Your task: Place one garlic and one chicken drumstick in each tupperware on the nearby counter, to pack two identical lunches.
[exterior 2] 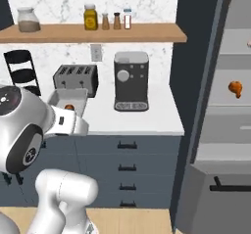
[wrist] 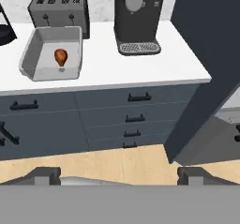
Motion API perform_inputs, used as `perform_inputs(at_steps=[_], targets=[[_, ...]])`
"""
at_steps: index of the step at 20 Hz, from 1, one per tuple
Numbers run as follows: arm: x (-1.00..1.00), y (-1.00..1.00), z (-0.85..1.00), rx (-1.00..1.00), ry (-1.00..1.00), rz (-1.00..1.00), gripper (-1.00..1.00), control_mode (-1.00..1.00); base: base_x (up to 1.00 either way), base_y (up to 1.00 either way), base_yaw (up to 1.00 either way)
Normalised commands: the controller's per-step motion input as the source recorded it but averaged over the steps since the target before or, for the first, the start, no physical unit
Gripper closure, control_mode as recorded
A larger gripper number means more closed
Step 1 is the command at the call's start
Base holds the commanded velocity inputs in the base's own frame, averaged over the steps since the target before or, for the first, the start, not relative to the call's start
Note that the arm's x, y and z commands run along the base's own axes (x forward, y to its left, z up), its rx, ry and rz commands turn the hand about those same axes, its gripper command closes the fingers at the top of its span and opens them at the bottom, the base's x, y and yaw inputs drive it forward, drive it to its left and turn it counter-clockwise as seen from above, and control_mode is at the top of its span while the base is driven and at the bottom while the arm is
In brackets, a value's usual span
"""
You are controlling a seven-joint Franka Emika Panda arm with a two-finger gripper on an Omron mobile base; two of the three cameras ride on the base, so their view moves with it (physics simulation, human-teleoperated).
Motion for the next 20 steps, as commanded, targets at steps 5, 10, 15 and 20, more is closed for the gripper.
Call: perform_inputs(at_steps=[5,10,15,20], targets=[[0.0,0.0,0.0,0.0,0.0,0.0,-1.0,1.0,0.01,-1.0,-0.32],[0.0,0.0,0.0,0.0,0.0,0.0,-1.0,1.0,0.19,-1.0,0.0],[0.0,0.0,0.0,0.0,0.0,0.0,-1.0,1.0,0.26,-1.0,0.05],[0.0,0.0,0.0,0.0,0.0,0.0,-1.0,1.0,0.46,-0.72,0.15]])
